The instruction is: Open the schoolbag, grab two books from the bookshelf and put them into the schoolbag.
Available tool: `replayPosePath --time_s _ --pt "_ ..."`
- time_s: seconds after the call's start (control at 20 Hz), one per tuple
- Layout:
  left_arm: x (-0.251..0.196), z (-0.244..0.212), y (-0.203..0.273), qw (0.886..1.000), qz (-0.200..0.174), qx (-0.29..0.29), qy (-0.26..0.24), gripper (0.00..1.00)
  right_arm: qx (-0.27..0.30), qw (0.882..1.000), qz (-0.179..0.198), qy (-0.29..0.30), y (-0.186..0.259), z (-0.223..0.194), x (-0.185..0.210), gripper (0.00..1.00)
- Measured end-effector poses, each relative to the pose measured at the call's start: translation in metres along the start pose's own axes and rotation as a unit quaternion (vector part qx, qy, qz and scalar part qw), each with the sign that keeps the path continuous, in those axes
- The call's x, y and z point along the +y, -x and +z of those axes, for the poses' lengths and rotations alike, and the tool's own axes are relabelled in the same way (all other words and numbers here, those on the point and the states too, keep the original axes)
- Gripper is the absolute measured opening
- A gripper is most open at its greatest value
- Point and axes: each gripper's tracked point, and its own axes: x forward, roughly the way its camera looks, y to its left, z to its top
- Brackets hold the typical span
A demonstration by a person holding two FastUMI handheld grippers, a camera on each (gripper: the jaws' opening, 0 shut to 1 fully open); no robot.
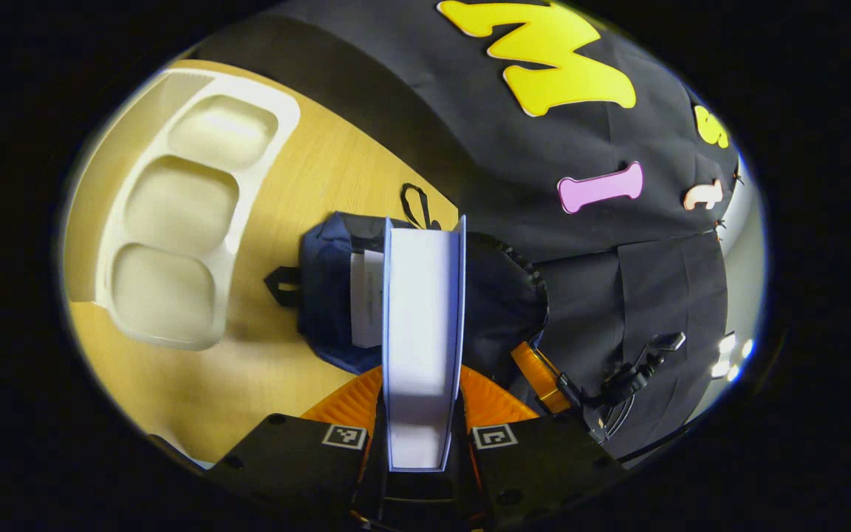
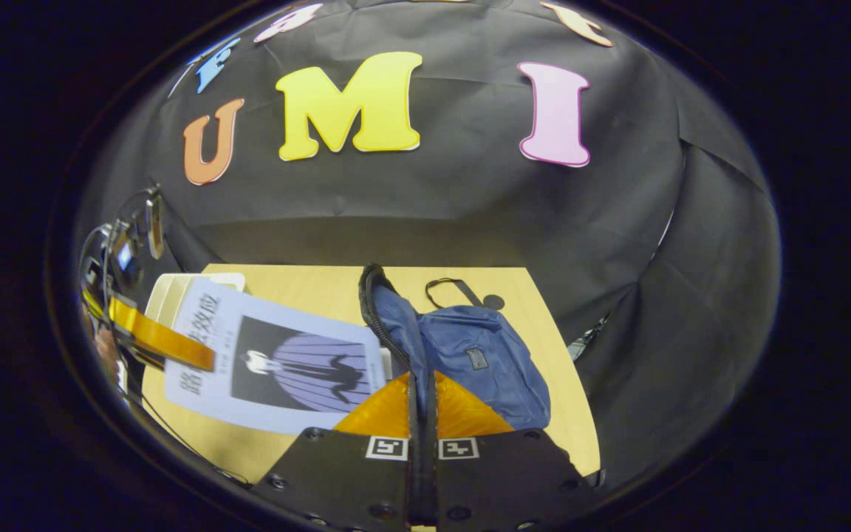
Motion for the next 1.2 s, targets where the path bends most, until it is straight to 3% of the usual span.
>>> replayPosePath --time_s 0.2,0.65,0.95,1.05,1.1,1.15,1.2 --pt "0.018 0.001 -0.052 1.0 -0.009 0.0 0.015 0.38 -0.004 1.0 0.005 -0.003 0.001 0.006 0.007 0.0" --pt "0.013 0.003 -0.135 0.997 -0.067 0.016 0.018 0.38 -0.004 1.0 0.03 0.006 0.006 0.021 0.031 0.0" --pt "0.012 0.006 -0.181 0.992 -0.114 0.023 0.047 0.38 0.005 0.999 0.041 0.026 0.001 0.022 0.045 0.01" --pt "0.015 0.006 -0.192 0.991 -0.12 0.029 0.051 0.38 0.009 0.999 0.043 0.03 -0.001 0.021 0.047 0.01" --pt "0.016 0.005 -0.197 0.991 -0.121 0.033 0.054 0.45 0.01 0.998 0.044 0.032 -0.001 0.022 0.048 0.0" --pt "0.018 0.005 -0.201 0.991 -0.118 0.037 0.056 0.39 0.011 0.998 0.045 0.034 -0.002 0.022 0.049 0.0" --pt "0.023 0.005 -0.204 0.992 -0.104 0.041 0.055 0.47 0.013 0.998 0.045 0.036 -0.003 0.022 0.05 0.0"
